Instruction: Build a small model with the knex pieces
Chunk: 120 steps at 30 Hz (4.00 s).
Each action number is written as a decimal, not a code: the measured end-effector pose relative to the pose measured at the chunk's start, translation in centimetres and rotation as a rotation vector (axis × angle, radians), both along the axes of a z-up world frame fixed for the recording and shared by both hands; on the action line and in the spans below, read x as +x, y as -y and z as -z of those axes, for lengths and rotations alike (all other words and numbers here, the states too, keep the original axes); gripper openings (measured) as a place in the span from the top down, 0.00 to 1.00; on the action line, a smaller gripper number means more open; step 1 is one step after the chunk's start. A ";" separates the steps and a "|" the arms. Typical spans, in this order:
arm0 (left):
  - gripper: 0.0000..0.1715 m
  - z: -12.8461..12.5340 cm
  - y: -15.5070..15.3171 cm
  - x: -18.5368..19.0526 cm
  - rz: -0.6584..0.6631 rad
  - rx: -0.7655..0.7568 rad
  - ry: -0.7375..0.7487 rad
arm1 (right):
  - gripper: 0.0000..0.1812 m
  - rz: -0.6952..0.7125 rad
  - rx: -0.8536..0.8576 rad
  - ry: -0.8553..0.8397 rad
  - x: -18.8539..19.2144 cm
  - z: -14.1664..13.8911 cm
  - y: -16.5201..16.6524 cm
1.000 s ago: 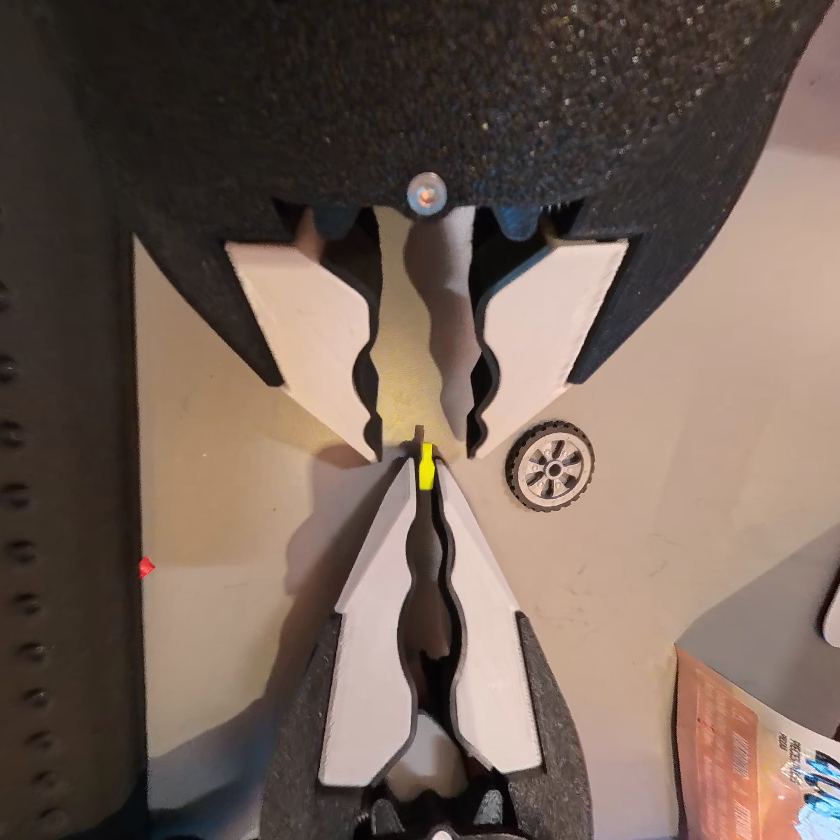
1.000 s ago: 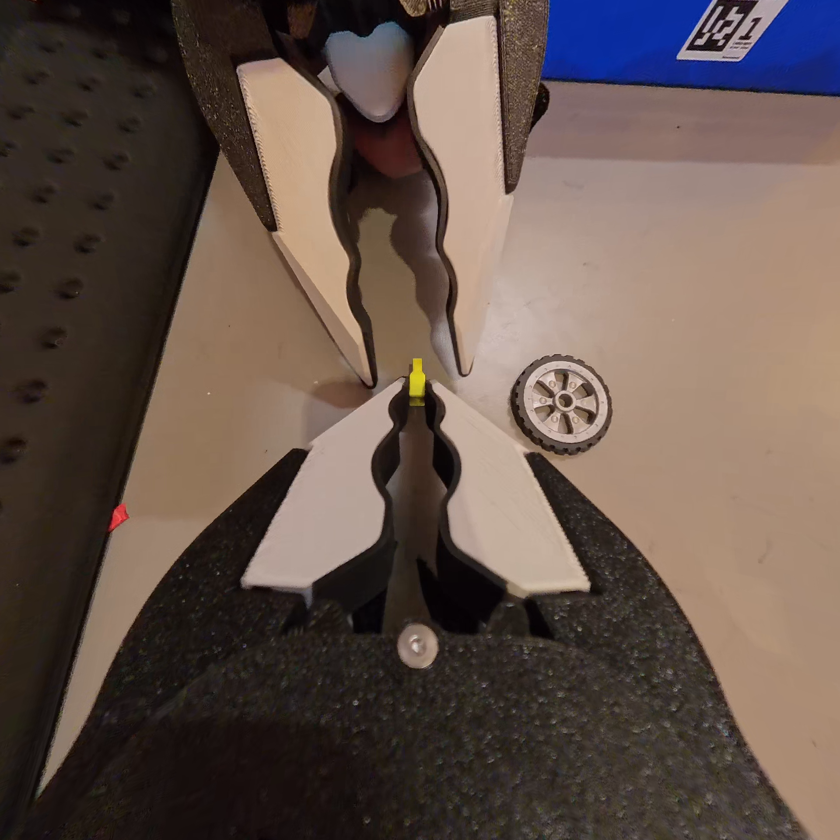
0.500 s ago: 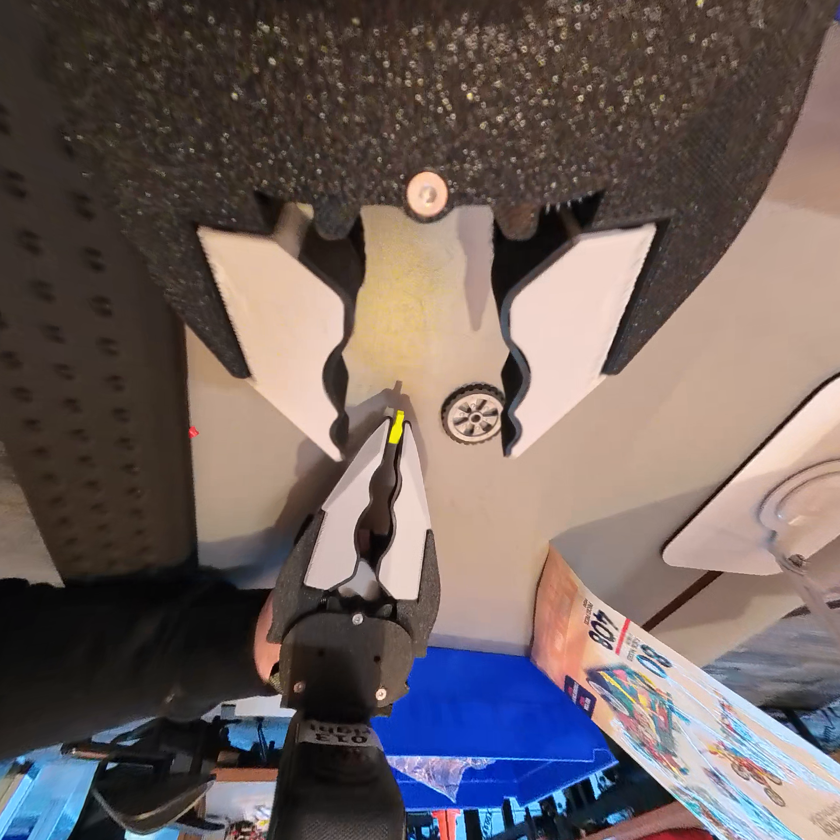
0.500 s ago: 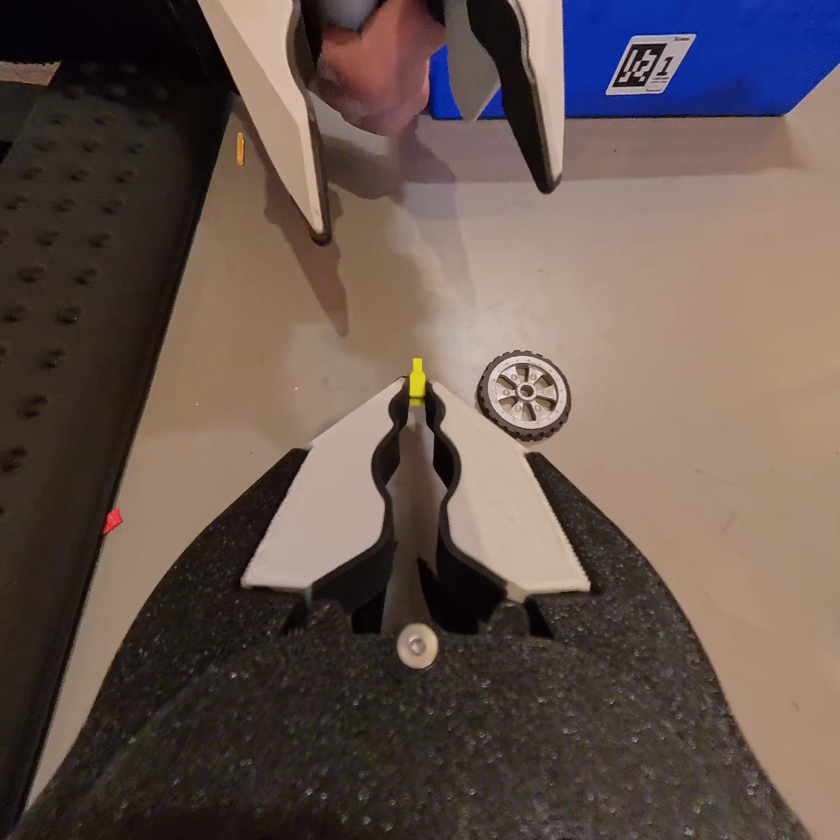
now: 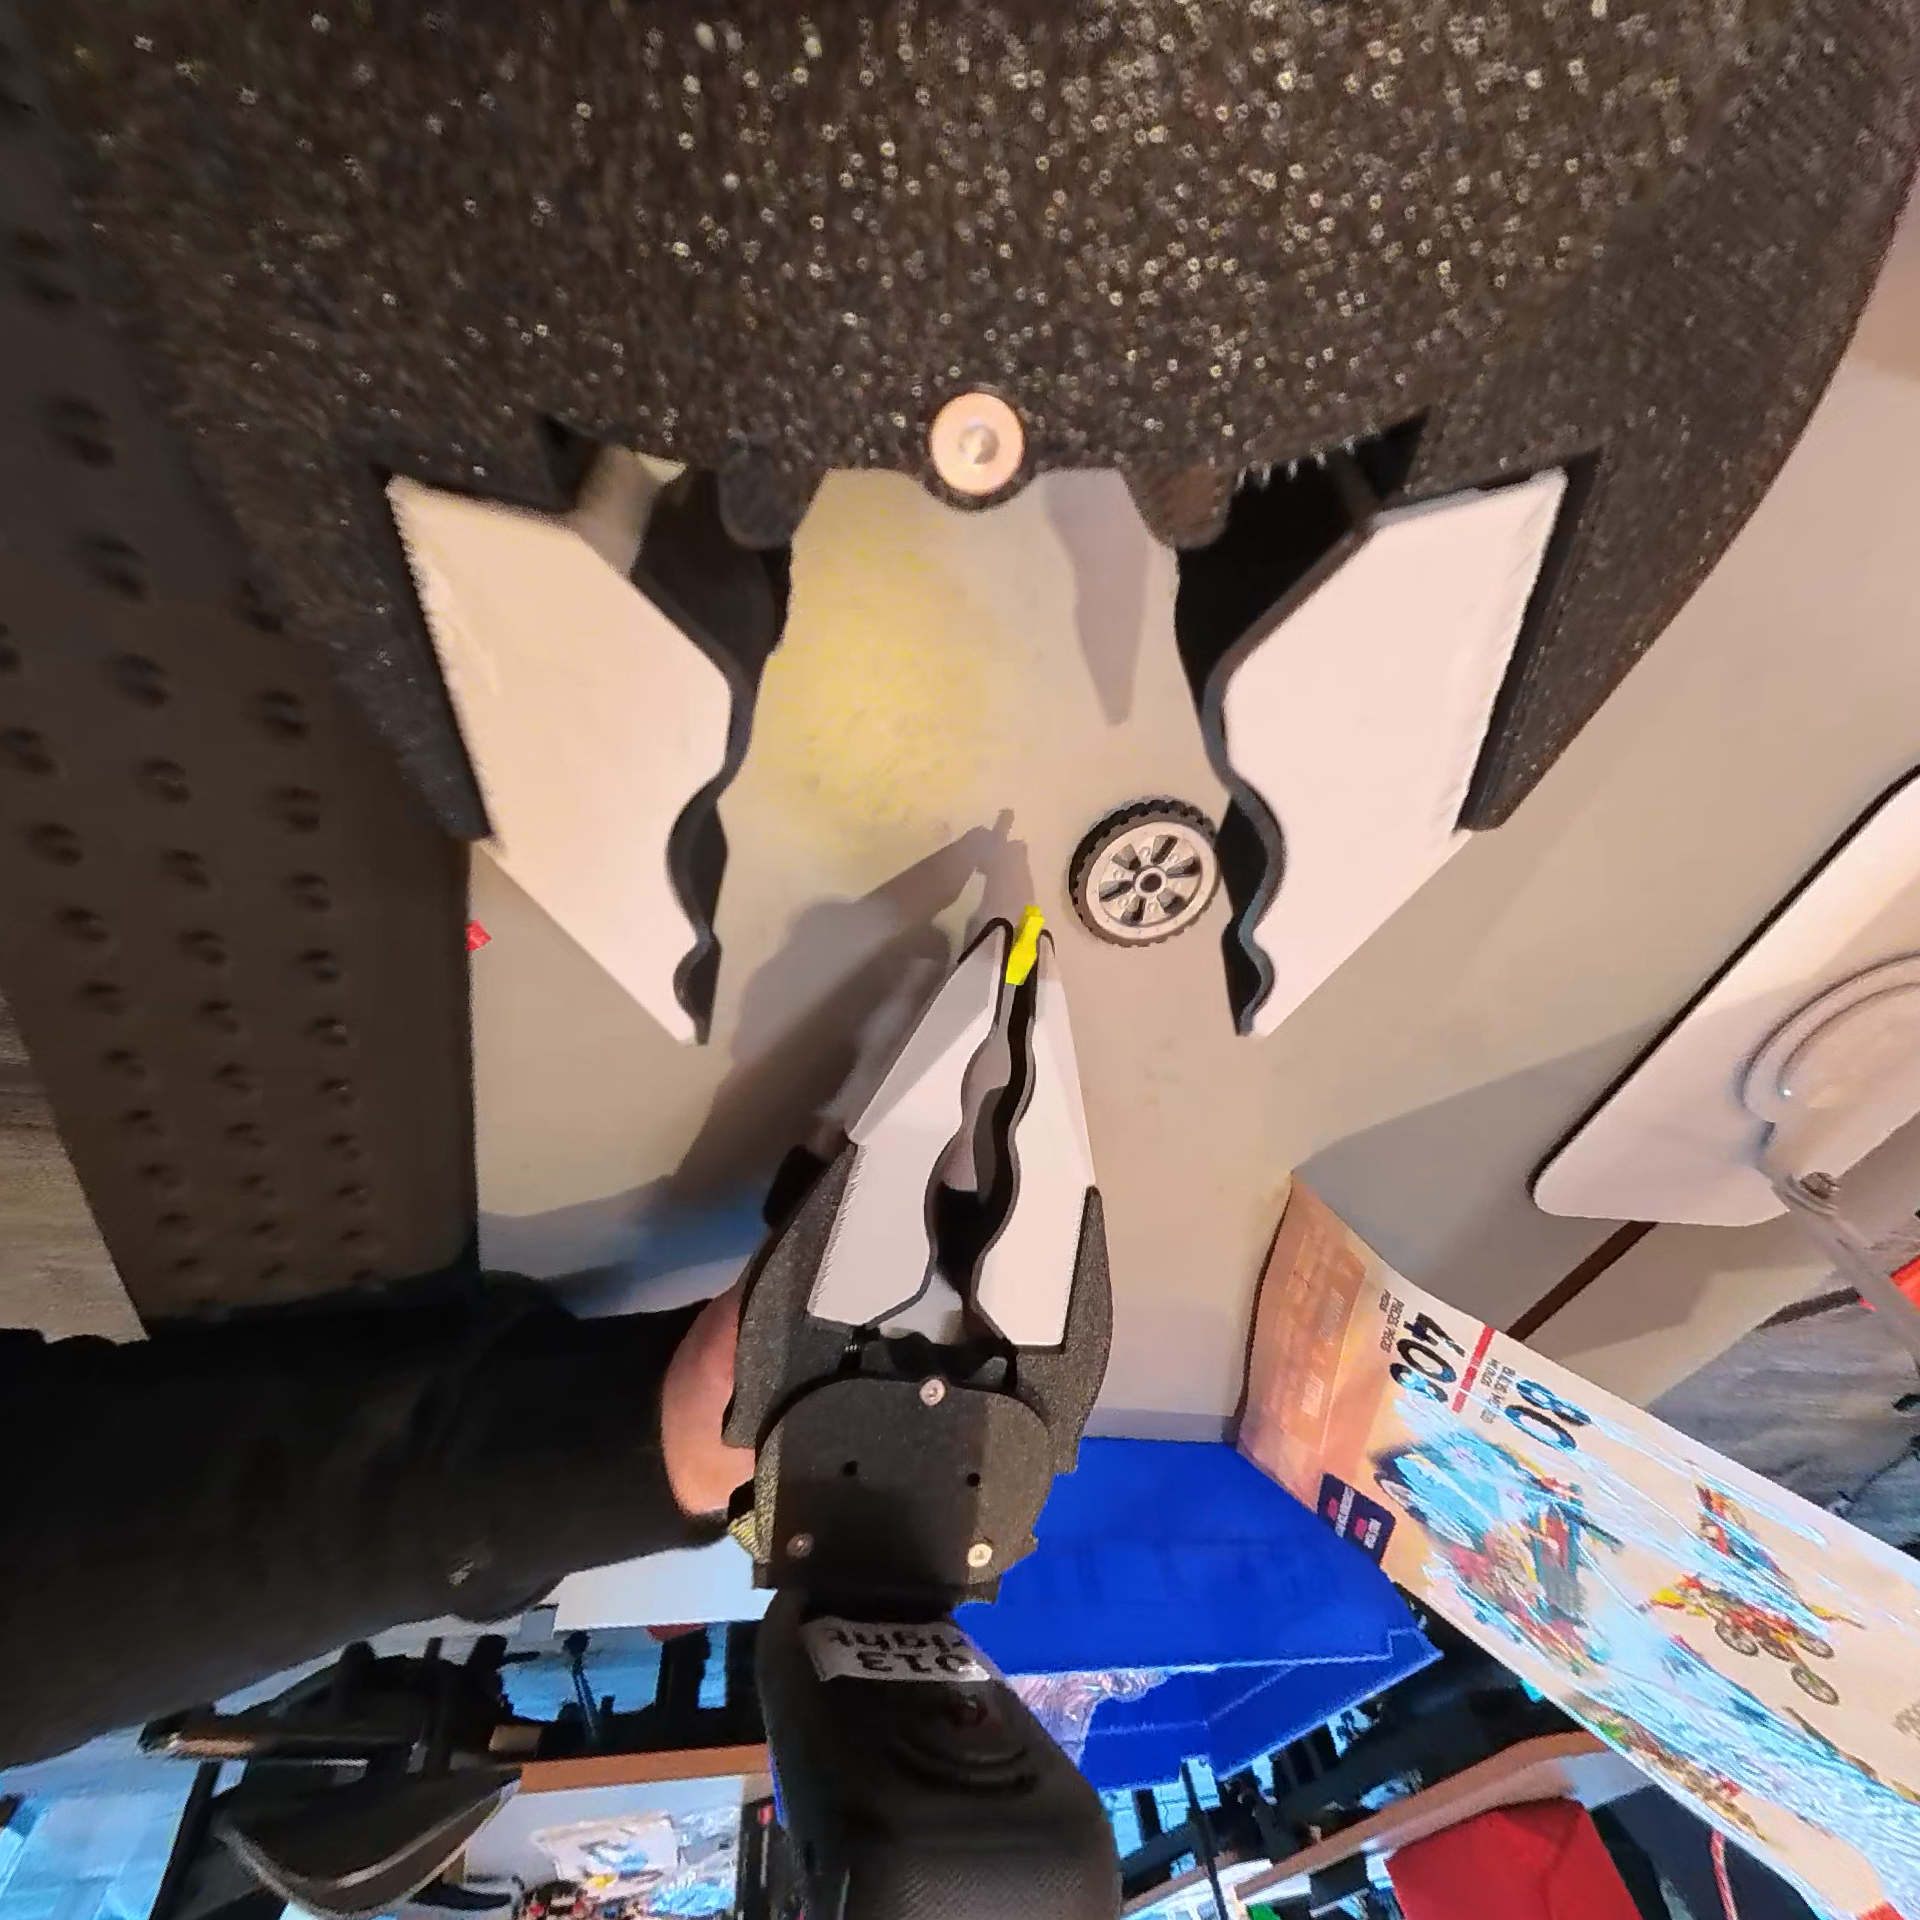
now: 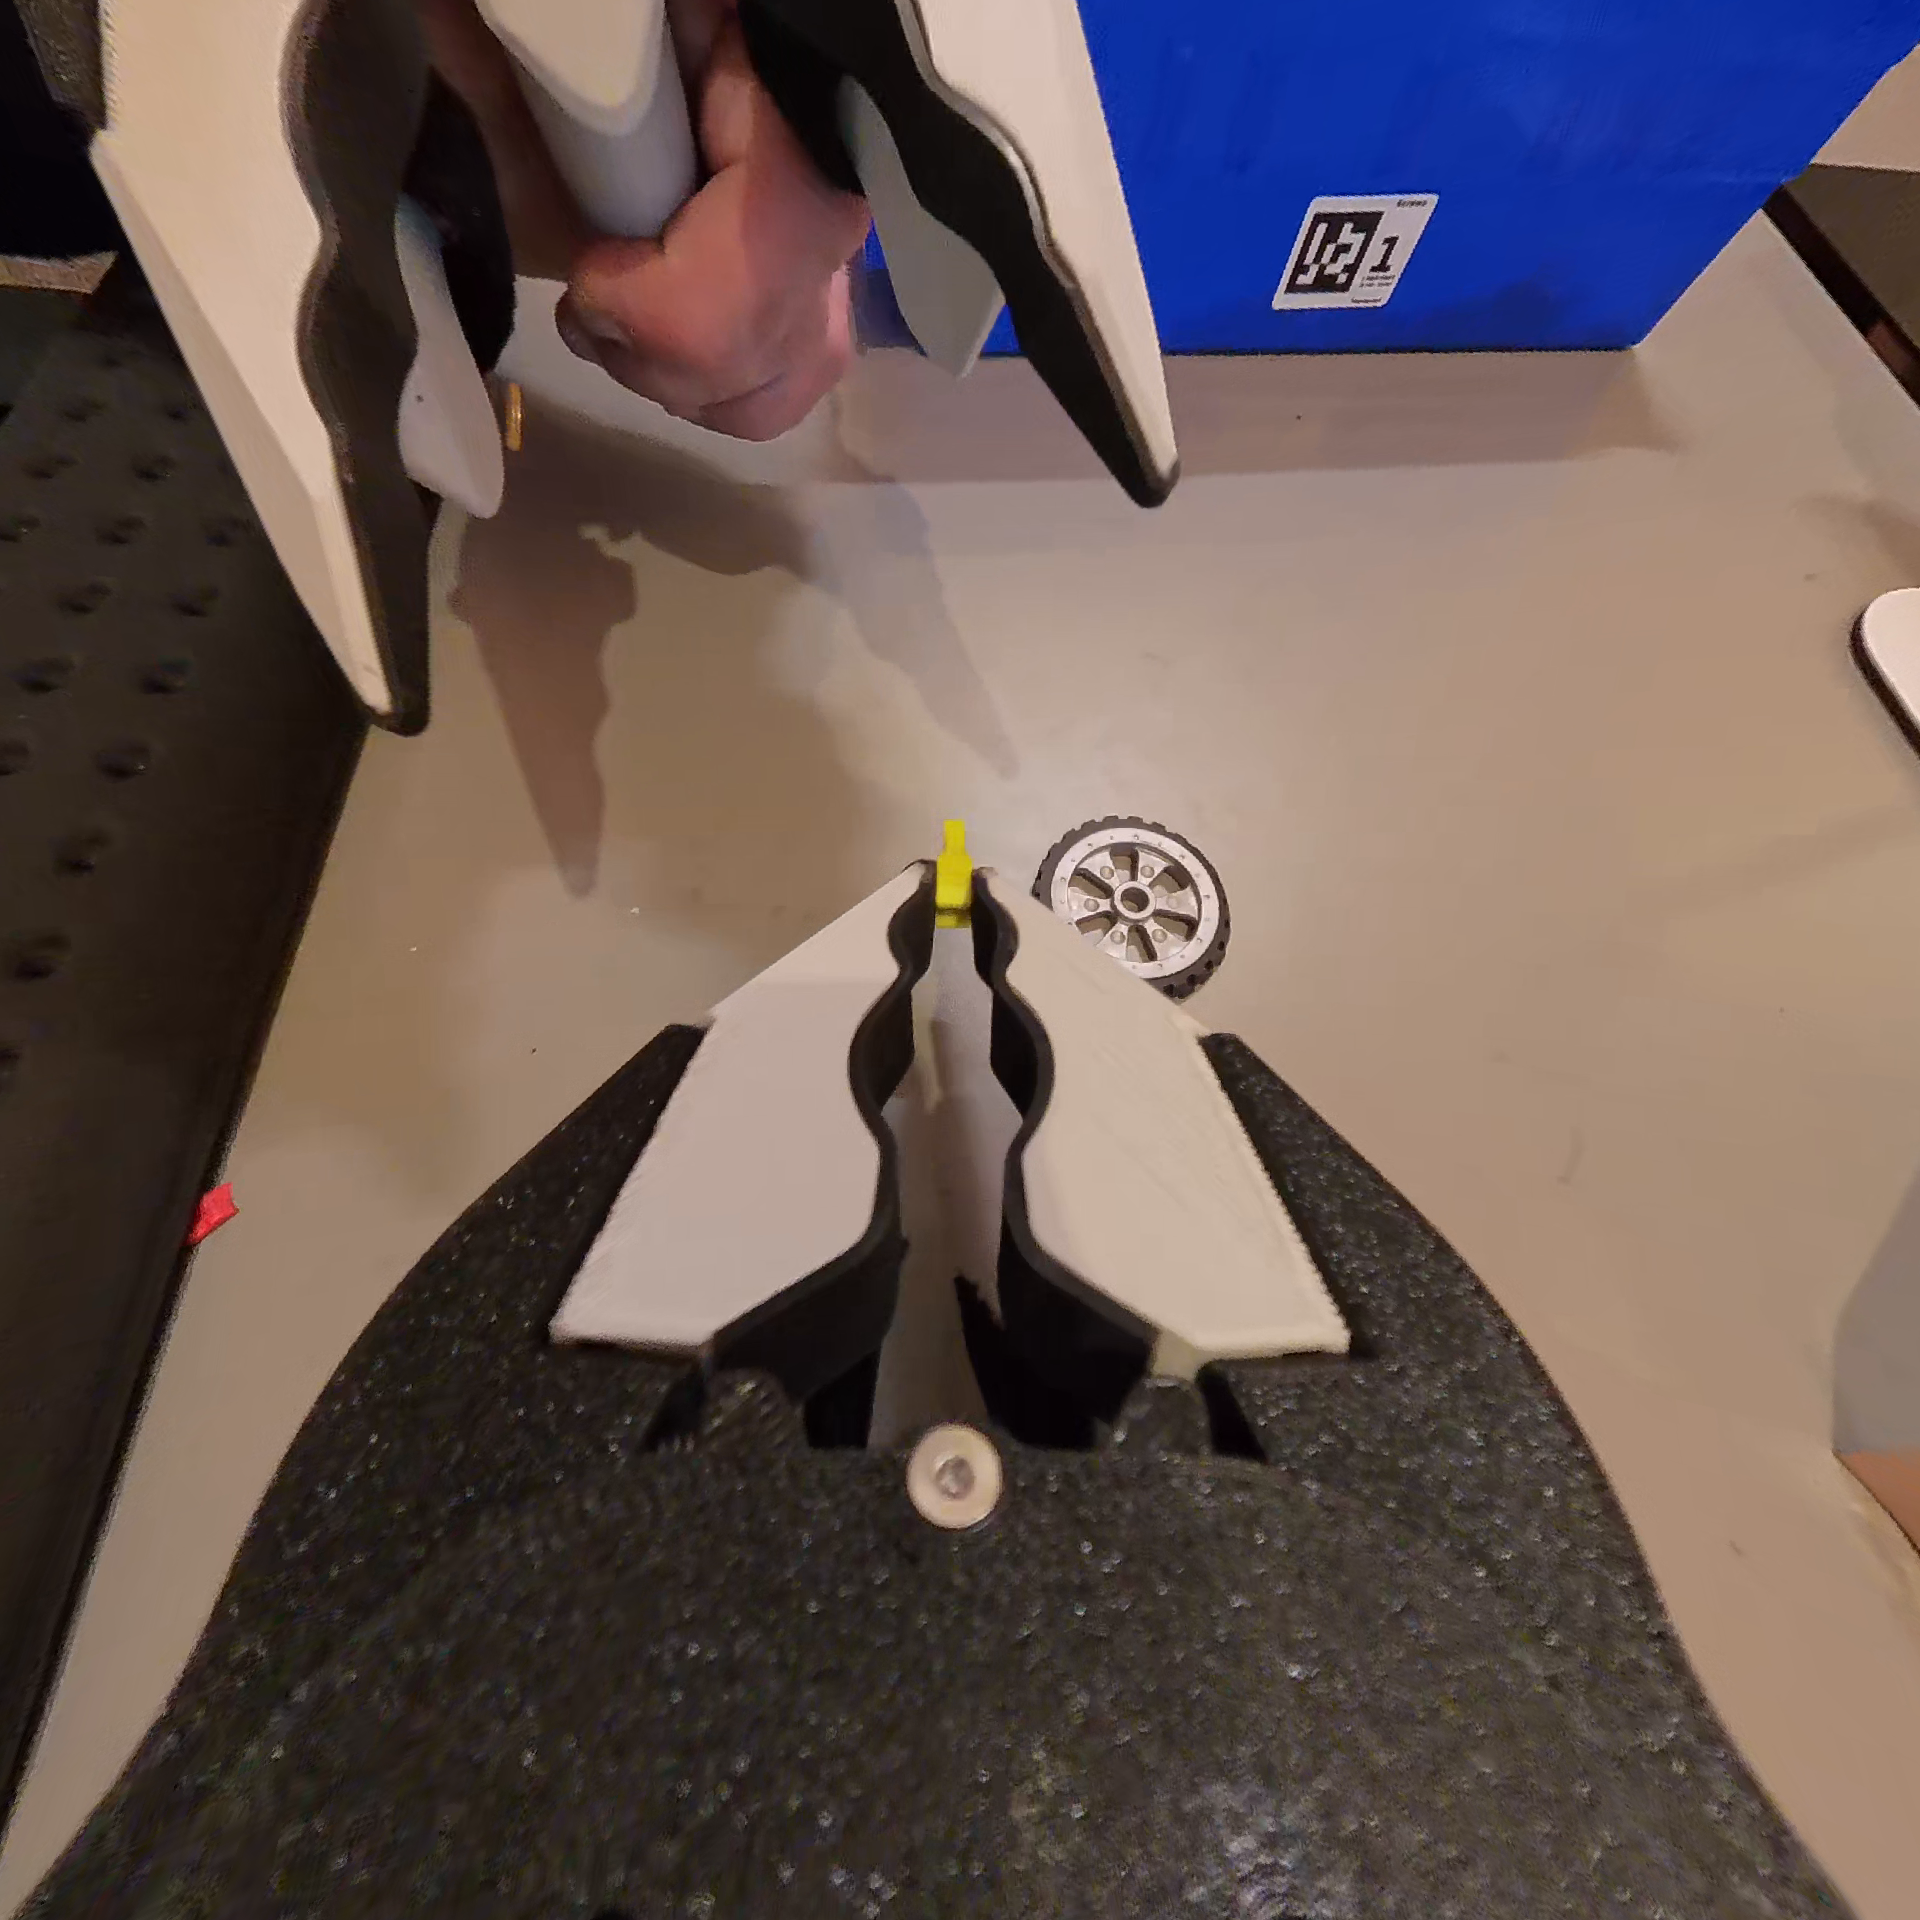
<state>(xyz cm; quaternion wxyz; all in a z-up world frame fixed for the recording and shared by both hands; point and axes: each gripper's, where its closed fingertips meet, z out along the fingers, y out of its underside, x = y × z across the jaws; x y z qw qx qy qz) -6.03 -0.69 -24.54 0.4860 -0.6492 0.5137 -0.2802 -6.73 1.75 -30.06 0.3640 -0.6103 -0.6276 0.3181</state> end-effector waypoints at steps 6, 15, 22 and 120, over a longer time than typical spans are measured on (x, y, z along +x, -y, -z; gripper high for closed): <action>0.45 0.0 0.8 0.2 0.004 0.017 -0.005 | 0.97 0.002 -0.005 -0.025 0.1 -0.3 -0.1; 0.46 -0.2 1.4 -1.7 -0.039 0.041 -0.002 | 0.97 0.007 -0.002 -0.032 0.3 -0.4 -0.3; 0.46 -0.2 2.6 -6.5 -0.200 0.138 -0.037 | 0.97 0.018 0.006 -0.032 0.7 -0.4 -0.6; 0.68 1.2 3.2 -9.4 -0.297 0.234 -0.098 | 0.84 0.214 -0.010 -0.068 -5.5 -1.3 0.6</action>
